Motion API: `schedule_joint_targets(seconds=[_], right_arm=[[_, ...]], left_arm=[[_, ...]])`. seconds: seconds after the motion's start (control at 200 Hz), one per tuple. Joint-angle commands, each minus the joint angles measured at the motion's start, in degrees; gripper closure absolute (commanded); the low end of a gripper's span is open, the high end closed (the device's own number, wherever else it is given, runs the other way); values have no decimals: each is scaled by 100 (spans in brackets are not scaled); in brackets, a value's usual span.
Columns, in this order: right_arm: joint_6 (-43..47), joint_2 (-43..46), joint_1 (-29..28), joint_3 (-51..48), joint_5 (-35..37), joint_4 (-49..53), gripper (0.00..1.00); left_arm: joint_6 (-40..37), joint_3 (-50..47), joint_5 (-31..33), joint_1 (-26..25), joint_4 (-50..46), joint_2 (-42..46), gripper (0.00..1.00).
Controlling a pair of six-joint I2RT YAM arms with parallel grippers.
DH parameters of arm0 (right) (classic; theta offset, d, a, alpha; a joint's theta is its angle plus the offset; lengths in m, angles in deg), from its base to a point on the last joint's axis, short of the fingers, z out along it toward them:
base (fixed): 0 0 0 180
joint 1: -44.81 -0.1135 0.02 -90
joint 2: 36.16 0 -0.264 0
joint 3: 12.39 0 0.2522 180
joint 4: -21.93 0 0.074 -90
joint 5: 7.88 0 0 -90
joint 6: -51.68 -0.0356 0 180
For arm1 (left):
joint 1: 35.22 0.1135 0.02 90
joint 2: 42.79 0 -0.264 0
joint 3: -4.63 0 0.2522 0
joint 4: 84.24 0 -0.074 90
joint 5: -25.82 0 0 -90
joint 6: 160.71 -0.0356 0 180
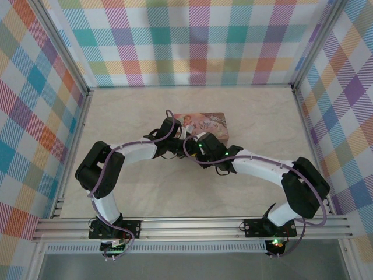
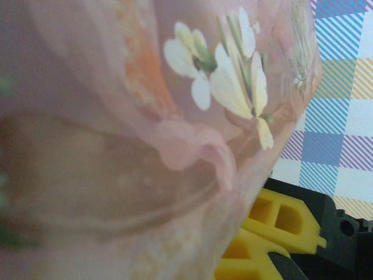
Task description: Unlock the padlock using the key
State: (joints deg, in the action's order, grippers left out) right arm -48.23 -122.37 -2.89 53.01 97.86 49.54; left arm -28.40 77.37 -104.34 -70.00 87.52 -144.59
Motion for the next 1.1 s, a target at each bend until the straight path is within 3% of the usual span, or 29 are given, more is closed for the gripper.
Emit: schedule_joint_targets(seconds=[0.0,0.285,0.69,0.94,1.005,1.095], right_arm=[[-134,349,19,-85,-219,-43,63],[-151,487,139,-159,-356,11,54],[-125,67,183,-146,-388,-158,54],[-101,18,182,-179,-291,-241,59],[-81,11,182,-162,-283,-229,65],[-37,-9,183,-139,-322,-200,81]], left_arm=[[-34,19,-361,-2,110,266,100],[-29,61,-385,16,103,248,100],[-8,87,-399,24,117,248,100],[-7,100,-413,33,94,267,100],[-10,94,-407,33,98,269,100],[-11,87,-397,33,97,257,100]])
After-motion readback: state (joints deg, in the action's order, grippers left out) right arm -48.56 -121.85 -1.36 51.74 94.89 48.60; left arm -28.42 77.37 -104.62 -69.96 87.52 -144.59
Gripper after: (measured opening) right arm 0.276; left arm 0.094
